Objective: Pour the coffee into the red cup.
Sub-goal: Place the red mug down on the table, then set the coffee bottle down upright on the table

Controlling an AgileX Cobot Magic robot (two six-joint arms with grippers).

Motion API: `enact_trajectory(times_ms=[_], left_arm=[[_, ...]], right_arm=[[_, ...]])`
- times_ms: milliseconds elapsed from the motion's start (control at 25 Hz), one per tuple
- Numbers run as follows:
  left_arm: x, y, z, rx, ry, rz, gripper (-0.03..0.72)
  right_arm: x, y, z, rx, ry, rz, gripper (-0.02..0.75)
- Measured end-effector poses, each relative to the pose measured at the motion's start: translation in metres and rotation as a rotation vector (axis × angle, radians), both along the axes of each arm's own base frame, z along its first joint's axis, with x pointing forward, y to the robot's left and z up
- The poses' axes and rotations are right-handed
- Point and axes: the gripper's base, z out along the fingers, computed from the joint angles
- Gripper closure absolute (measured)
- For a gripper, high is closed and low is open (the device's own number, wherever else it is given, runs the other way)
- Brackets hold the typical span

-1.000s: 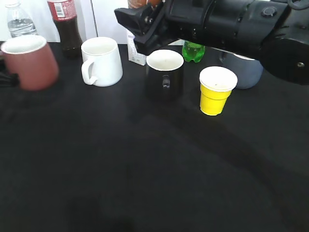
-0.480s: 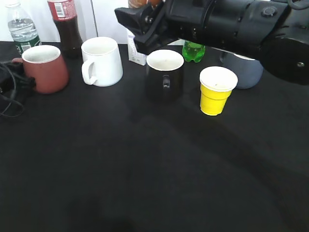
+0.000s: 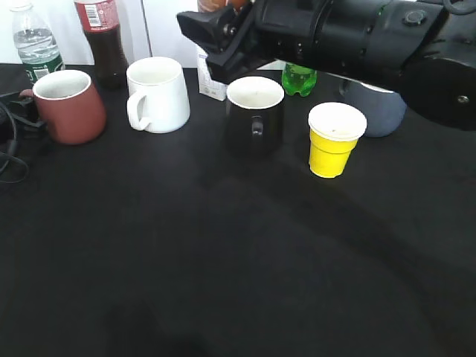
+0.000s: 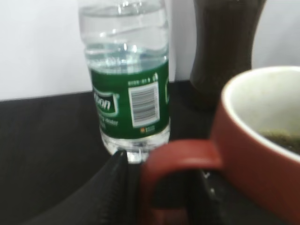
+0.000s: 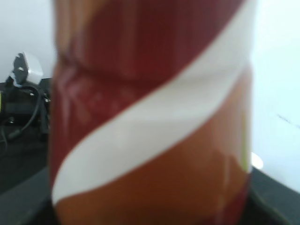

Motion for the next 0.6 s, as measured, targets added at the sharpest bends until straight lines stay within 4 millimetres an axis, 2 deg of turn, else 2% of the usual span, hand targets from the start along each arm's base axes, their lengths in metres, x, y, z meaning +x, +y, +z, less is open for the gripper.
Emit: enact_trajectory(times_ms=[120, 320, 480, 600], left_arm=[[-0.005, 0.000, 0.001, 0.001, 0.012, 0.002, 0.376], [-0.025, -0.002, -0.002, -0.021, 0.010, 0.018, 0.376], [-0.054, -0.004, 0.002, -0.023, -0.006, 0.034, 0.376], [-0.084, -0.005, 0.019, -0.024, -0.008, 0.059, 0.378]], right_arm=[[0.000, 0.000, 0.000, 0.000, 0.000, 0.000, 0.211], [0.000, 0.000, 0.000, 0.000, 0.000, 0.000, 0.210], [0.000, -0.001, -0.002, -0.014, 0.011, -0.007, 0.211], [0.001, -0.004, -0.004, -0.019, 0.095, -0.043, 0.211]])
